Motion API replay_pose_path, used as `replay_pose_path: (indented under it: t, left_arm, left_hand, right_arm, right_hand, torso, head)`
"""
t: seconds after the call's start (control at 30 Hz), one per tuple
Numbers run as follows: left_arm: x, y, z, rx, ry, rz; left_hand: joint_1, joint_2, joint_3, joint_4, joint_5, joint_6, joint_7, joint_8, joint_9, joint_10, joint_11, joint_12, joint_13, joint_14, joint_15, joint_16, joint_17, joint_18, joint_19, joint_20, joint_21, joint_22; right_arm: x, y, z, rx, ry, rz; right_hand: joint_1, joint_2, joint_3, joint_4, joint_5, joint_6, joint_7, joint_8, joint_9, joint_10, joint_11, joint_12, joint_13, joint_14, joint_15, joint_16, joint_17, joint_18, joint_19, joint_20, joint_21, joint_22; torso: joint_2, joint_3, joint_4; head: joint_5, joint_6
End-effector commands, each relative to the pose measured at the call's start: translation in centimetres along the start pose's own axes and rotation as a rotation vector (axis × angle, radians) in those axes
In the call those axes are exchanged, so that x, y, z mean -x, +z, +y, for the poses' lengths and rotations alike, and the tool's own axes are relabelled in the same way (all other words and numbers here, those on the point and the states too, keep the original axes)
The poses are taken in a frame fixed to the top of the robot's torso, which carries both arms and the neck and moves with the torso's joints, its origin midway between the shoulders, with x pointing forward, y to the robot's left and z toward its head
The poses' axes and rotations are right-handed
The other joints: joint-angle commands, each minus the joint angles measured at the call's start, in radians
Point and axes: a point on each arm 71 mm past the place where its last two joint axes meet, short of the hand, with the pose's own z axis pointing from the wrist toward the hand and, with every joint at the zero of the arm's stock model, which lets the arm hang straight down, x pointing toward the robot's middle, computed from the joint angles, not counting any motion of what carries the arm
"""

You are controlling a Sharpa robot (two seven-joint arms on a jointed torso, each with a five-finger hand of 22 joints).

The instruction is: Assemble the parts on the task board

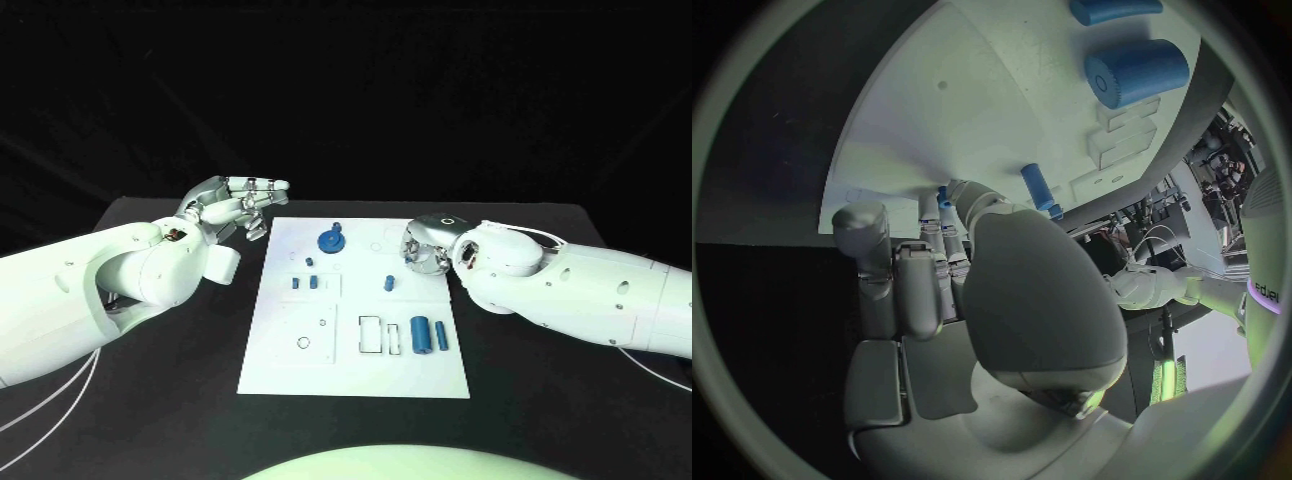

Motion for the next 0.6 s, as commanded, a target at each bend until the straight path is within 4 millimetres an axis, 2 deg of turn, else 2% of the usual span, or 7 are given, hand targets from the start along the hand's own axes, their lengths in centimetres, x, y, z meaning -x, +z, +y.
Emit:
replay_pose_path:
  t: [0.03, 0.27, 0.47, 0.6]
  left_arm:
    - [-0.3, 0.0, -0.3, -0.025, 0.004, 0.018]
    - [-0.4, 0.1, -0.4, -0.028, 0.004, 0.019]
    - [-0.4, 0.1, -0.4, -0.027, 0.004, 0.020]
    - [-0.4, 0.1, -0.4, -0.025, 0.006, 0.021]
  left_hand:
    - [0.010, 0.002, -0.002, -0.006, 0.003, -0.007, -0.002, 0.002, -0.001, -0.010, 0.000, 0.006, 0.002, -0.007, 0.000, -0.006, -0.002, 0.016, -0.005, 0.002, -0.004, -0.001]
    - [0.010, 0.002, -0.004, -0.006, 0.002, -0.007, -0.001, 0.002, -0.002, -0.011, 0.001, 0.006, 0.002, -0.006, 0.000, -0.004, 0.003, 0.016, -0.005, 0.002, -0.005, -0.002]
    - [0.010, 0.002, -0.004, -0.006, 0.002, -0.008, -0.001, 0.002, -0.002, -0.011, 0.001, 0.006, 0.002, -0.006, 0.000, -0.004, 0.002, 0.016, -0.006, 0.002, -0.006, -0.003]
    - [0.012, 0.003, -0.004, -0.008, 0.003, -0.008, -0.001, 0.002, -0.002, -0.012, 0.001, 0.007, 0.002, -0.006, 0.001, -0.005, 0.000, 0.016, -0.006, 0.002, -0.007, -0.004]
  right_arm:
    - [-0.5, 0.1, 0.0, 0.005, -0.008, 0.038]
    - [-1.1, 0.3, 0.2, 0.001, -0.013, 0.066]
    - [-1.5, 0.3, 0.5, -0.003, -0.037, 0.097]
    - [-1.5, 0.2, 0.5, -0.008, -0.051, 0.092]
  right_hand:
    - [-0.007, 0.005, 0.009, 0.000, 0.000, 0.007, 0.001, 0.000, 0.001, 0.010, -0.001, -0.004, -0.002, 0.059, 0.000, 0.007, 0.019, -0.017, 0.008, -0.003, 0.006, 0.003]
    - [-0.008, 0.008, 0.024, -0.009, -0.009, 0.013, -0.001, 0.000, 0.003, 0.017, -0.003, -0.007, -0.006, 0.059, -0.002, 0.009, 0.021, -0.017, 0.007, -0.004, 0.010, 0.009]
    - [-0.008, 0.013, 0.044, -0.023, -0.017, 0.025, -0.005, 0.002, 0.007, 0.027, -0.006, -0.010, -0.010, 0.060, -0.004, 0.014, 0.025, -0.020, 0.012, -0.007, 0.030, 0.026]
    - [0.001, 0.022, 0.068, -0.047, -0.021, 0.046, -0.011, 0.009, 0.013, 0.049, -0.013, -0.009, -0.013, 0.063, -0.010, 0.026, 0.036, -0.025, 0.024, -0.011, 0.065, 0.053]
  torso:
    - [-0.001, -0.0004, -0.0004]
    - [-0.001, -0.0006, 0.0008]
    - [-0.002, -0.0007, -0.0008]
    - [-0.002, -0.0009, -0.0012]
  head:
    - [-0.001, -0.002]
    - [0.001, -0.005]
    - [0.002, -0.005]
    - [0.001, -0.006]
